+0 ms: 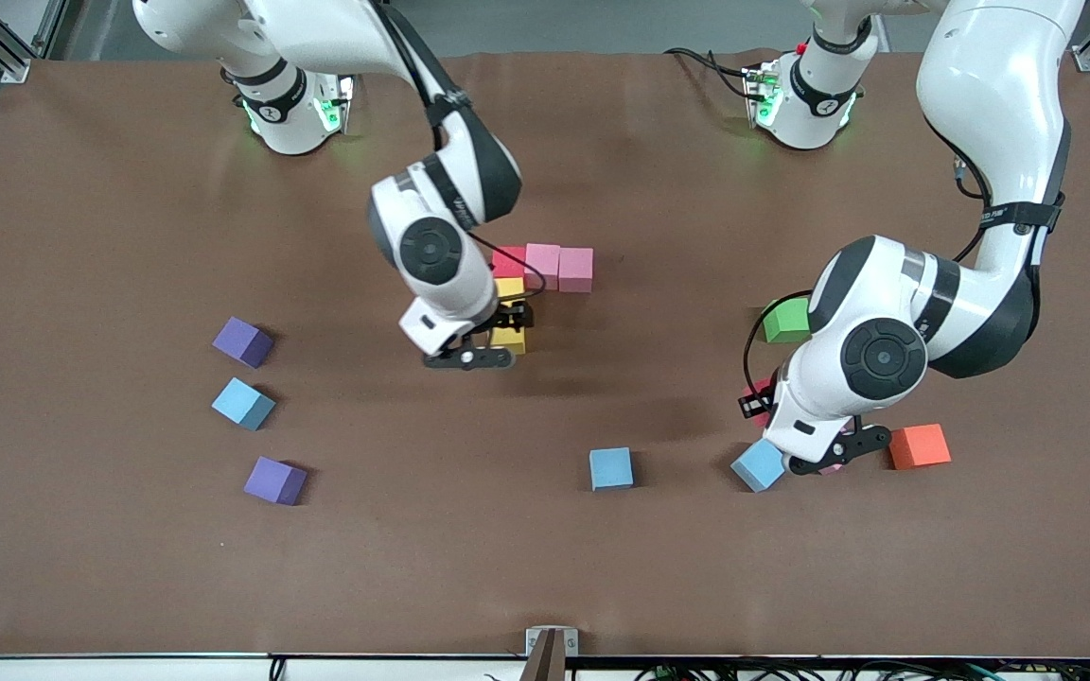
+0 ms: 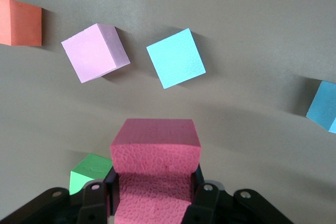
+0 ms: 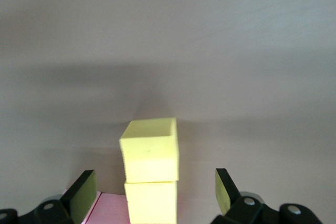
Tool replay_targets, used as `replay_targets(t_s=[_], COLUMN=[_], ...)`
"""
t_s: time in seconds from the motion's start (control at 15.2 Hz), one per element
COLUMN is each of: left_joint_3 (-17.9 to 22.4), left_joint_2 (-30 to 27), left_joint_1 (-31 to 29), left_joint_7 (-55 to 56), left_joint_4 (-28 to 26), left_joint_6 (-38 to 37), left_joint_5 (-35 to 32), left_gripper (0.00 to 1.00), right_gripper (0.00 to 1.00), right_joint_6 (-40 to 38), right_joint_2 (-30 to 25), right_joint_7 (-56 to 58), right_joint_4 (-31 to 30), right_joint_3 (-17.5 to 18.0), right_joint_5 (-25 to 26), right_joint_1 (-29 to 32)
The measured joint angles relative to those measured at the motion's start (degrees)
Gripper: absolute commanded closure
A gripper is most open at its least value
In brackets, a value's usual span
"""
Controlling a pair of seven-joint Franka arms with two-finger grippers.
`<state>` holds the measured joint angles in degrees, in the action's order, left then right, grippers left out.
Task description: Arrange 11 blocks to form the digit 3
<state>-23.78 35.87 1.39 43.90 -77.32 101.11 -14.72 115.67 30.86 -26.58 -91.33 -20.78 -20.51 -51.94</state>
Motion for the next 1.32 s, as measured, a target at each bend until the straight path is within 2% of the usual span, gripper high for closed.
replay_targets(t_s=[0.26,0.59,0.99,1.32], left_joint_3=[-0.01,-0.27,-0.66,-1.47], left_joint_2=[0.0,0.0,0.03,0.38], left_joint_1=[0.05,0.52,5.04,7.95], left_joint_7=[0.19,5.09,18.11,34.45], left_joint_4=[0.0,-0.01,-1.47,-7.74], left_joint_6=[-0.04,-0.05,2.28,11.65], left_joint_5=[0.0,0.0,0.01,0.01], left_gripper=[1.0,0.99,0.99,0.99], right_gripper=[0.0,0.0,0.0,0.01], right_joint_6=[-3.53,-3.07,-2.57,-2.18], right_joint_2=[-3.38,-2.15,8.65,15.22], right_joint_7=[8.89,11.65,11.89,11.69], right_joint_4=[-0.01,1.47,8.82,15.34], right_joint_3=[-0.78,-0.76,-0.28,-0.12], right_joint_5=[0.15,1.42,1.43,1.4], right_joint_1=[10.57,21.93,28.56,31.33])
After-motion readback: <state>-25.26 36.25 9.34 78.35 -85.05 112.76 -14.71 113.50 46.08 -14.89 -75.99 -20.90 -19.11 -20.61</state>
